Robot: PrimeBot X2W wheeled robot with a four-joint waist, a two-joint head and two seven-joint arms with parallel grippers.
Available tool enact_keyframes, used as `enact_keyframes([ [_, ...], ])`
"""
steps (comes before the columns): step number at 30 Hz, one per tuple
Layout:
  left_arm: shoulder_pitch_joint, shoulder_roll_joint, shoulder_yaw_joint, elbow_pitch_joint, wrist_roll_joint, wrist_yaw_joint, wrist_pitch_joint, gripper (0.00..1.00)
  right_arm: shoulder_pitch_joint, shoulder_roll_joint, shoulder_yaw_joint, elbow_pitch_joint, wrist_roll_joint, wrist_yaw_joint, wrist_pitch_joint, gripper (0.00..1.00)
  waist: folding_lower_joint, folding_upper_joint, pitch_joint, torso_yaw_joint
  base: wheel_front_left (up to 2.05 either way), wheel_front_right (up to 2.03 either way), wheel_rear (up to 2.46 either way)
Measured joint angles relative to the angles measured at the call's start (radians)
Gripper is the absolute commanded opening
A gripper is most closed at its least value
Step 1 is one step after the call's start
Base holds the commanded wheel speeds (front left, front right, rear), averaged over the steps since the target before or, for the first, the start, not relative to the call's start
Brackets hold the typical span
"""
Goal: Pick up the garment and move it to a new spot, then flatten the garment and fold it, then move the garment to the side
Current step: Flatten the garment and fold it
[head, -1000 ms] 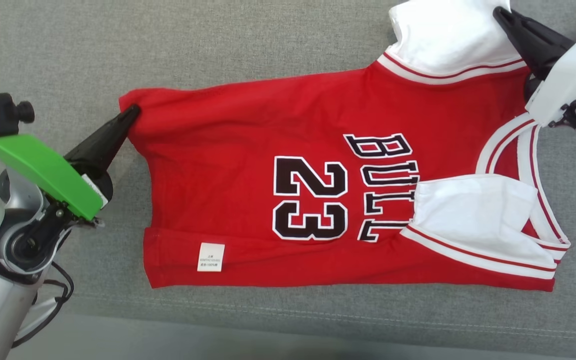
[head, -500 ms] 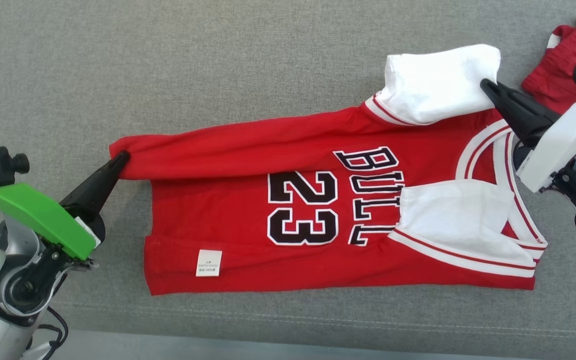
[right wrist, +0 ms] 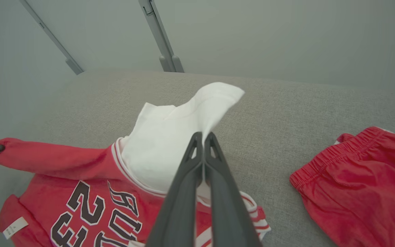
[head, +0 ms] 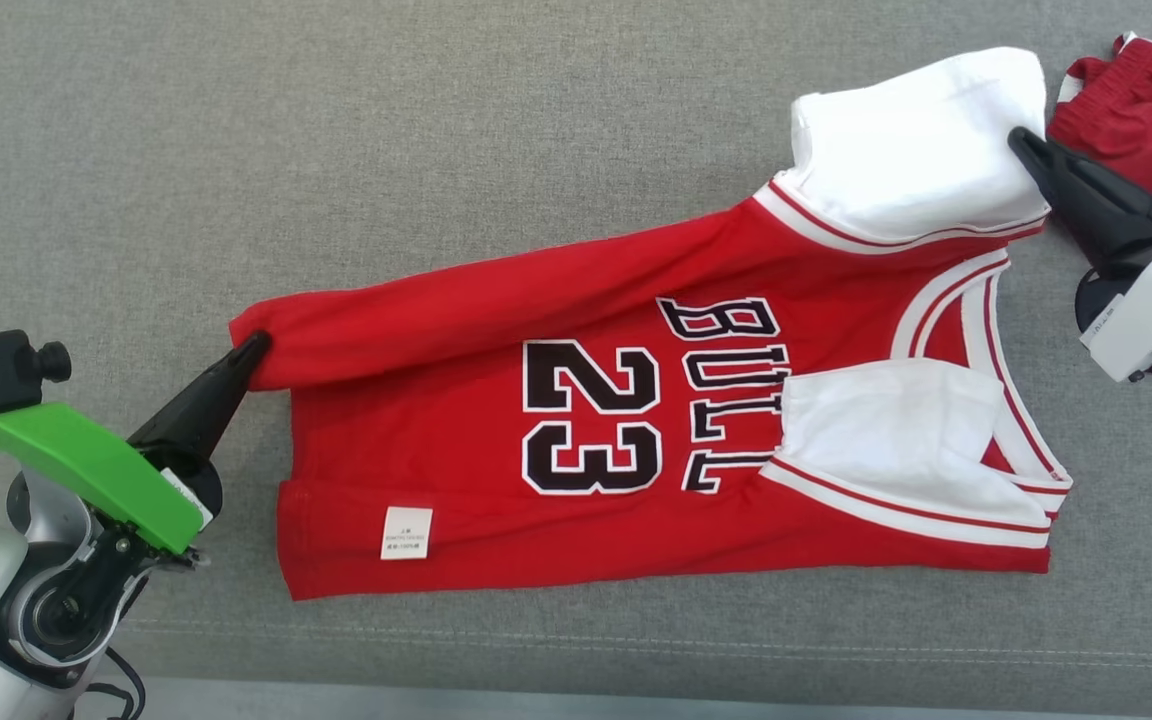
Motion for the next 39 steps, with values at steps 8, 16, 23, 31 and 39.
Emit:
enact_keyframes([
  [8,0.003,-0.005,-0.002,-0.013,0.000,0.000,-0.037,0.00,0.041,-0.008,-0.008,-0.042,0.001,-0.016,0.000,0.00,0.0000,0.0000,0.006,0.004,0.00,0.00,0.00],
  [16,0.043,-0.002,0.007,-0.007,-0.003,0.000,-0.070,0.00,0.109,-0.008,-0.013,-0.066,0.009,-0.033,-0.009,0.00,0.0000,0.0000,-0.008,0.006,0.00,0.00,0.00],
  [23,0.078,-0.001,0.012,-0.014,-0.012,0.000,-0.097,0.00,0.180,-0.004,-0.026,-0.104,0.026,-0.053,-0.018,0.00,0.0000,0.0000,-0.032,0.005,0.00,0.00,0.00],
  [31,0.133,0.001,0.000,-0.031,-0.012,0.000,-0.123,0.00,0.276,0.018,-0.034,-0.143,0.045,-0.079,-0.031,0.00,0.0000,0.0000,-0.037,0.001,0.00,0.00,0.00],
  [39,0.176,0.000,-0.016,-0.040,-0.014,0.000,-0.150,0.00,0.356,0.025,-0.043,-0.171,0.052,-0.104,-0.052,0.00,0.0000,0.0000,-0.034,-0.001,0.00,0.00,0.00],
])
